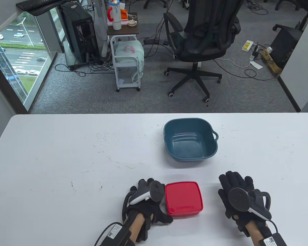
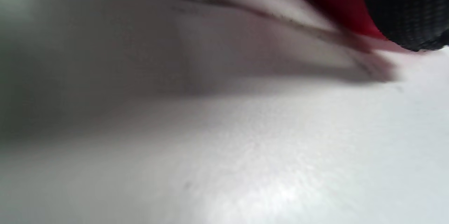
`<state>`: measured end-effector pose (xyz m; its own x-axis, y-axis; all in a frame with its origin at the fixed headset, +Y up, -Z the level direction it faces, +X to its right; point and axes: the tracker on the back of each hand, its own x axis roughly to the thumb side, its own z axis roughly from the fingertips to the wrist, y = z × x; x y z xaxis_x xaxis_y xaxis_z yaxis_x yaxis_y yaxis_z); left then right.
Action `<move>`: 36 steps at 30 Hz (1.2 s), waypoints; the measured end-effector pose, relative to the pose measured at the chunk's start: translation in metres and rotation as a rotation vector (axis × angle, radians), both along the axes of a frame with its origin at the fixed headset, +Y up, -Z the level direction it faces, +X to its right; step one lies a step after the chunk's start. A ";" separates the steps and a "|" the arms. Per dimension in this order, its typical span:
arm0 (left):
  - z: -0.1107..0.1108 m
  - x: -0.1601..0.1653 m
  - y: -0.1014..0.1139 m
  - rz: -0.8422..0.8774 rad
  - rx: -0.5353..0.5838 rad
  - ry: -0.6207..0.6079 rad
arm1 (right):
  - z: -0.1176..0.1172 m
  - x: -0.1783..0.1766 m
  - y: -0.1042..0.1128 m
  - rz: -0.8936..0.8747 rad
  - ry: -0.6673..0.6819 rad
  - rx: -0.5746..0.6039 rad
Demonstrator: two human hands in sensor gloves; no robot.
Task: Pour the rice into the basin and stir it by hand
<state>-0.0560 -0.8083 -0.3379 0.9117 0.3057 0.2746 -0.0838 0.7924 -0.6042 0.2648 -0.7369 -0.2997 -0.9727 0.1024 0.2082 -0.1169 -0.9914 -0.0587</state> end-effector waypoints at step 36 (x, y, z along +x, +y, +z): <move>0.002 -0.005 -0.004 0.024 -0.012 0.026 | 0.030 -0.203 -0.015 0.520 0.351 -0.121</move>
